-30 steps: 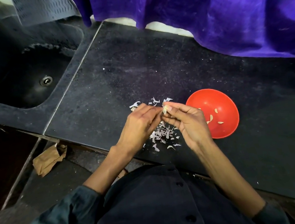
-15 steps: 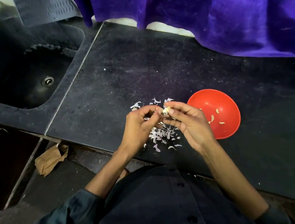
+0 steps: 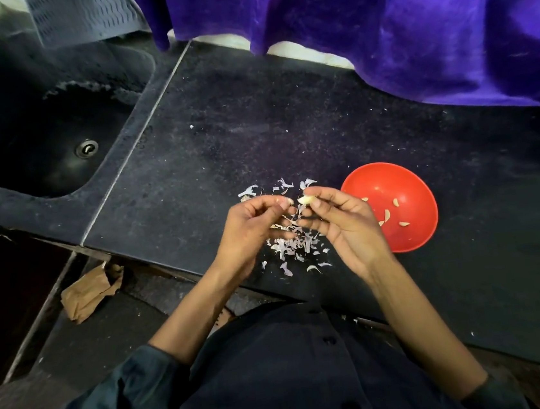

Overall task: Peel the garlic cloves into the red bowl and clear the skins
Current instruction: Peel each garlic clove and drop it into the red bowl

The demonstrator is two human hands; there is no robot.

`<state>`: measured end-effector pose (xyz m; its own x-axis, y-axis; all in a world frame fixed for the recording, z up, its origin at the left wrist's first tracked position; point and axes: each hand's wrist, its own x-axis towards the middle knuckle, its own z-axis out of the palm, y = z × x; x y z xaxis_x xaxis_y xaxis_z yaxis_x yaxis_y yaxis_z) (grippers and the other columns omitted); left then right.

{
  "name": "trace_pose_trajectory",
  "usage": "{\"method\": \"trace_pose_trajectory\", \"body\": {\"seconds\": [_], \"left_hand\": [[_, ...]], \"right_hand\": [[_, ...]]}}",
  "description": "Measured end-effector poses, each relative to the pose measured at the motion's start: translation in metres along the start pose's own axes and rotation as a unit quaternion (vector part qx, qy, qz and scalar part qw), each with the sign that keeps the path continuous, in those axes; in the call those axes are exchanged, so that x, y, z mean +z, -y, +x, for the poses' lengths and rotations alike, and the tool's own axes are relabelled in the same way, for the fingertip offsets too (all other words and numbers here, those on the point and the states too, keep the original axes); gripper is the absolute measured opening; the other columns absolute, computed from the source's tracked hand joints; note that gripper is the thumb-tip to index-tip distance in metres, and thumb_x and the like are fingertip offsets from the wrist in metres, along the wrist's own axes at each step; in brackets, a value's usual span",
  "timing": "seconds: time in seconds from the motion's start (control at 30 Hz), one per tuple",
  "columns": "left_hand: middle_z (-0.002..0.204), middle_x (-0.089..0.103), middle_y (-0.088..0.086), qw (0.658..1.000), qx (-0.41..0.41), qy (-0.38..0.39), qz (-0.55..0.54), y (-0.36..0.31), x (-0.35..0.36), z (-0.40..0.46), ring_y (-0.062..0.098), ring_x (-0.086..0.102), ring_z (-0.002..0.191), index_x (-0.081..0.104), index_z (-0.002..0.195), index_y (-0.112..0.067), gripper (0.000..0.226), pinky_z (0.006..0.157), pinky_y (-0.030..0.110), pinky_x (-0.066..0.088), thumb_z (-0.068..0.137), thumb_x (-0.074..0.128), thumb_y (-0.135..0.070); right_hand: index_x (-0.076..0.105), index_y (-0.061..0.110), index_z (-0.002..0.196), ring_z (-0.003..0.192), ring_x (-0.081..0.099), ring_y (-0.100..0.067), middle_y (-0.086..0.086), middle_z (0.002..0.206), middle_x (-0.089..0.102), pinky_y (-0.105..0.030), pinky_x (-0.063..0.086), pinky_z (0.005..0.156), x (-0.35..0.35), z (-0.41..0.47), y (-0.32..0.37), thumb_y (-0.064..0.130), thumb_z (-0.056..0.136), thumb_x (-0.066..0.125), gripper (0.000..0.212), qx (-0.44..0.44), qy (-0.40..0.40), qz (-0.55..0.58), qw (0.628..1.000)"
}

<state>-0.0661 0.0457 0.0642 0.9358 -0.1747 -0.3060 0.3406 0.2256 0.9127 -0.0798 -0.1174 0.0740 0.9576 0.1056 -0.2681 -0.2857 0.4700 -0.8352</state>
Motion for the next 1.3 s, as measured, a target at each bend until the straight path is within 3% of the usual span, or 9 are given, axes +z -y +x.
{"method": "trace_pose_trajectory", "body": {"seconds": [0.23, 0.33, 0.43, 0.53, 0.6, 0.73, 0.93, 1.1, 1.3], "left_hand": [[0.076, 0.066, 0.016, 0.986, 0.091, -0.03, 0.139, -0.003, 0.007, 0.005, 0.02, 0.062, 0.062, 0.069, 0.086, -0.006, 0.016, 0.051, 0.029, 0.056, 0.083, 0.073, -0.021], [0.07, 0.063, 0.017, 0.968, 0.112, -0.054, 0.217, -0.001, 0.007, 0.007, 0.03, 0.063, 0.06, 0.063, 0.076, -0.011, 0.026, 0.051, 0.037, 0.057, 0.091, 0.066, -0.033], [0.073, 0.064, 0.011, 0.958, 0.102, -0.054, 0.263, 0.0, 0.006, 0.01, 0.02, 0.066, 0.062, 0.06, 0.078, -0.006, 0.037, 0.052, 0.038, 0.057, 0.097, 0.055, -0.037], [0.096, 0.067, 0.002, 0.972, 0.079, -0.017, 0.221, 0.001, 0.008, 0.013, 0.009, 0.064, 0.069, 0.064, 0.101, -0.012, 0.012, 0.055, 0.026, 0.056, 0.1, 0.052, -0.013], [0.102, 0.068, 0.003, 0.98, 0.078, 0.008, 0.181, 0.001, 0.008, 0.014, 0.008, 0.065, 0.075, 0.062, 0.115, -0.012, 0.022, 0.059, 0.024, 0.057, 0.095, 0.057, -0.005], [0.087, 0.074, 0.007, 0.984, 0.092, 0.016, 0.153, -0.001, 0.01, 0.012, 0.021, 0.071, 0.078, 0.073, 0.096, -0.011, 0.018, 0.064, 0.029, 0.059, 0.08, 0.073, -0.018], [0.077, 0.074, 0.003, 0.978, 0.136, -0.033, 0.156, -0.001, 0.011, 0.012, 0.02, 0.07, 0.069, 0.075, 0.083, -0.012, 0.003, 0.058, 0.028, 0.057, 0.081, 0.074, -0.014], [0.075, 0.071, 0.012, 0.982, 0.125, -0.044, 0.133, -0.005, 0.017, 0.007, 0.019, 0.068, 0.064, 0.074, 0.081, -0.006, 0.01, 0.053, 0.028, 0.055, 0.088, 0.067, -0.004], [0.077, 0.069, 0.015, 0.983, 0.117, -0.074, 0.121, -0.004, 0.022, 0.005, 0.021, 0.067, 0.067, 0.07, 0.087, 0.0, 0.014, 0.05, 0.03, 0.055, 0.093, 0.057, 0.0]], "right_hand": [[0.068, 0.001, 0.102, 0.078, 0.068, -0.02, -0.012, 0.087, 0.071, -0.032, 0.06, 0.073, -0.006, 0.004, -0.005, 0.014, 0.08, 0.066, 0.025, -0.014, -0.055, -0.042, 0.997], [0.067, 0.001, 0.102, 0.08, 0.069, -0.022, -0.014, 0.09, 0.072, -0.031, 0.059, 0.072, -0.006, 0.005, -0.004, 0.012, 0.081, 0.065, 0.024, -0.015, -0.064, -0.036, 0.997], [0.067, 0.0, 0.101, 0.081, 0.069, -0.022, -0.013, 0.091, 0.072, -0.031, 0.058, 0.073, -0.007, 0.008, -0.006, 0.002, 0.086, 0.063, 0.016, -0.011, -0.07, -0.04, 0.997], [0.068, 0.0, 0.102, 0.077, 0.068, -0.02, -0.01, 0.086, 0.072, -0.03, 0.059, 0.072, -0.008, 0.01, -0.007, -0.002, 0.088, 0.06, 0.016, -0.013, -0.081, -0.058, 0.995], [0.067, 0.001, 0.102, 0.076, 0.068, -0.019, -0.009, 0.086, 0.072, -0.029, 0.059, 0.072, -0.007, 0.01, -0.005, -0.002, 0.088, 0.06, 0.016, -0.017, -0.087, -0.065, 0.994], [0.069, 0.003, 0.1, 0.083, 0.069, -0.022, -0.01, 0.087, 0.073, -0.03, 0.059, 0.075, -0.007, 0.01, -0.004, -0.001, 0.088, 0.06, 0.015, -0.028, -0.085, -0.082, 0.993], [0.069, 0.002, 0.101, 0.076, 0.067, -0.015, -0.005, 0.081, 0.072, -0.029, 0.058, 0.074, 0.001, 0.008, -0.004, 0.0, 0.091, 0.058, 0.015, -0.04, -0.063, -0.081, 0.994], [0.072, 0.008, 0.09, 0.071, 0.066, -0.014, -0.004, 0.076, 0.071, -0.027, 0.057, 0.066, 0.002, 0.008, -0.006, 0.001, 0.088, 0.063, 0.011, -0.057, -0.073, -0.131, 0.987], [0.069, -0.002, 0.101, 0.077, 0.067, -0.019, -0.012, 0.087, 0.071, -0.03, 0.057, 0.069, 0.01, 0.007, -0.007, 0.006, 0.091, 0.062, 0.014, -0.084, -0.072, -0.125, 0.986]]}}
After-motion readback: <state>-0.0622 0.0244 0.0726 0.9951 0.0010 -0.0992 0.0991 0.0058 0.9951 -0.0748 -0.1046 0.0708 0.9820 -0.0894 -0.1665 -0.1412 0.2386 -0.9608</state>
